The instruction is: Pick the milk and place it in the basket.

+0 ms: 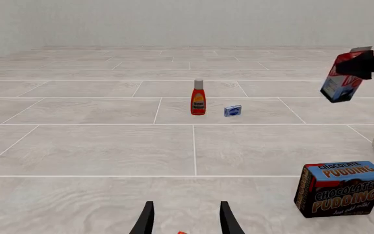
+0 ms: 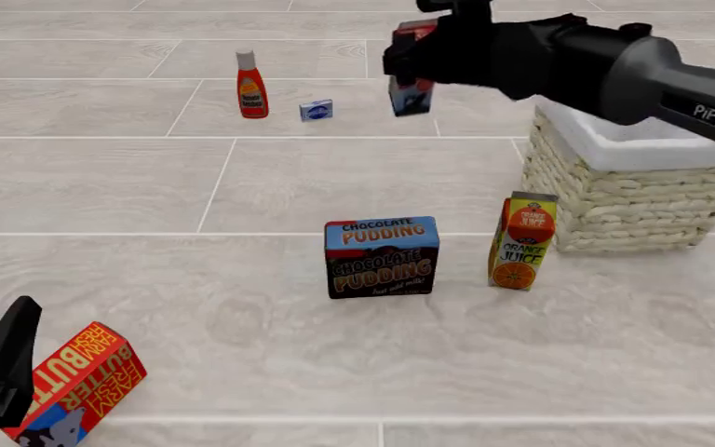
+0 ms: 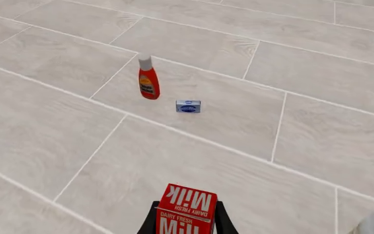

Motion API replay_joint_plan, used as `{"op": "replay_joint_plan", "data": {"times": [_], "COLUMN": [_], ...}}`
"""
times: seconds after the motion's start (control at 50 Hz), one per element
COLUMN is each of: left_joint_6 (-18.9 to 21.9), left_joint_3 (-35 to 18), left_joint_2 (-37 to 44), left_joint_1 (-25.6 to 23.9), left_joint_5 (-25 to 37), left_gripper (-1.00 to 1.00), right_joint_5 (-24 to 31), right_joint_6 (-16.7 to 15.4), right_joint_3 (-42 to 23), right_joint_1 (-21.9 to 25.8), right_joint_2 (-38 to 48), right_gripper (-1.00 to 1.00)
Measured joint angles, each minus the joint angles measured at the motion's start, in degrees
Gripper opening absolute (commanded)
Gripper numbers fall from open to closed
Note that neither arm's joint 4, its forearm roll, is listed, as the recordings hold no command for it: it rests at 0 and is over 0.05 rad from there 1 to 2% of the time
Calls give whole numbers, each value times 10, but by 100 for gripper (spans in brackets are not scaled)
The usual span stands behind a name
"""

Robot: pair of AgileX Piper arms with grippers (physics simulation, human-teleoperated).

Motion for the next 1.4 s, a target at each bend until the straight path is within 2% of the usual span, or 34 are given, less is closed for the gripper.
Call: {"op": "replay_joint_plan", "data": {"times": [0.3,0.72,1.4], "left_joint_6": [0,0,0], "left_joint_3": [0,0,0], "left_joint_2": [0,0,0], "left_joint_1": [0,0,0], "left_joint_5": [0,0,0], "left_gripper": [100,100,100], "right_joint_5": [1,5,29], "right_joint_6": [-17,-17,-34], "right_joint_3": [46,88,107], "right_joint_1": [-28,-88,-202], "right_joint_2": [-85,-157,-181], "right_gripper": [-100,-100,-100]}}
